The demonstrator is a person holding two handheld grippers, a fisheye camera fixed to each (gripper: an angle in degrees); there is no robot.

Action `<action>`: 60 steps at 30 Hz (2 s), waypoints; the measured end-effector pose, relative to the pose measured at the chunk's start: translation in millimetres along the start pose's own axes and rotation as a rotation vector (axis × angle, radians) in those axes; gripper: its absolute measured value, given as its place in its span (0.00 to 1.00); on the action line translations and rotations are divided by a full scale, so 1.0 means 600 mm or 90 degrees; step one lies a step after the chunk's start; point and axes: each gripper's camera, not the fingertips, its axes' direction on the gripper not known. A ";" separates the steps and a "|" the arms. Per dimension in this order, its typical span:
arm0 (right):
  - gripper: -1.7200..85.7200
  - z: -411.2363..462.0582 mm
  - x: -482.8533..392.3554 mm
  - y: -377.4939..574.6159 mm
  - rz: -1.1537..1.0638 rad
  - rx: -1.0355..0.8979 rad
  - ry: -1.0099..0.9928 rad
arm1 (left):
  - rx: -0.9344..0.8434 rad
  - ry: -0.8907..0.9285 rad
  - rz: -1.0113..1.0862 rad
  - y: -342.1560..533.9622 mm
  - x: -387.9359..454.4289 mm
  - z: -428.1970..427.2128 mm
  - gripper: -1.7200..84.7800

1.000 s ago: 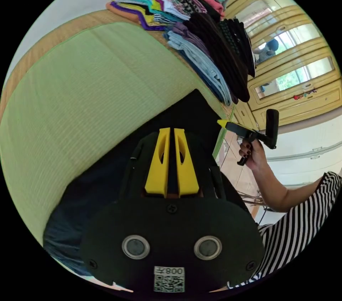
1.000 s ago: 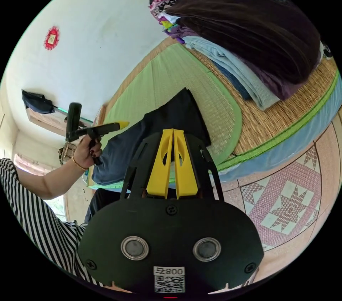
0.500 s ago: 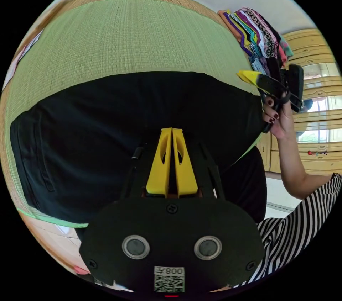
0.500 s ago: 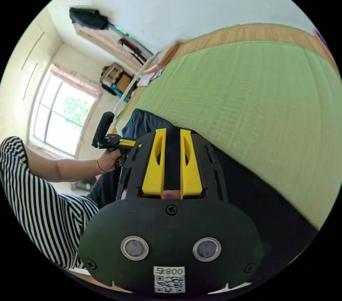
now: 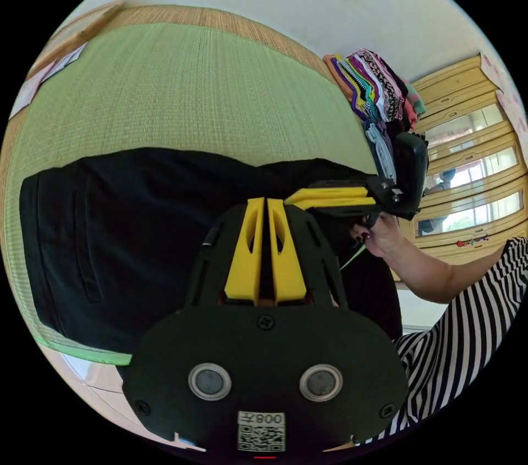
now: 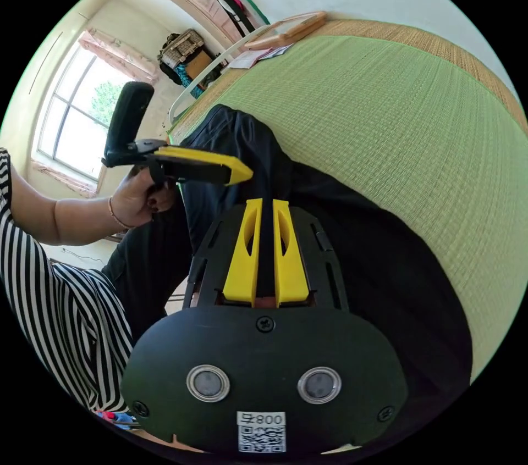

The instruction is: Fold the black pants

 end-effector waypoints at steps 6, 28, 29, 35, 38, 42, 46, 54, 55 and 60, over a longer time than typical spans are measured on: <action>0.04 0.044 0.038 -0.004 0.017 -0.015 -0.035 | -0.022 -0.058 0.076 -0.074 0.098 -0.040 0.05; 0.10 0.118 0.114 -0.081 0.060 0.022 -0.067 | -0.030 -0.066 0.053 -0.134 0.313 -0.223 0.07; 0.09 0.125 0.113 -0.081 0.056 0.021 -0.062 | -0.052 -0.074 0.065 -0.149 0.326 -0.220 0.09; 0.09 0.156 0.103 -0.080 0.023 0.010 -0.027 | -0.126 -0.186 0.120 -0.167 0.388 -0.219 0.06; 0.09 0.157 0.113 -0.076 0.033 0.023 -0.049 | -0.073 -0.163 0.089 -0.150 0.401 -0.266 0.05; 0.07 0.133 0.113 -0.072 0.032 0.059 -0.049 | -0.019 -0.121 0.028 -0.131 0.398 -0.319 0.04; 0.06 0.099 0.090 -0.086 -0.008 0.107 0.013 | 0.018 -0.065 -0.019 -0.125 0.397 -0.359 0.04; 0.09 0.152 0.048 -0.142 -0.153 0.037 0.119 | 0.061 -0.021 -0.037 -0.136 0.414 -0.412 0.04; 0.09 0.157 0.045 -0.146 -0.165 0.036 0.123 | 0.061 -0.019 -0.035 -0.137 0.417 -0.416 0.04; 0.09 0.163 0.043 -0.164 -0.179 0.033 0.130 | 0.066 -0.011 -0.036 -0.138 0.424 -0.431 0.04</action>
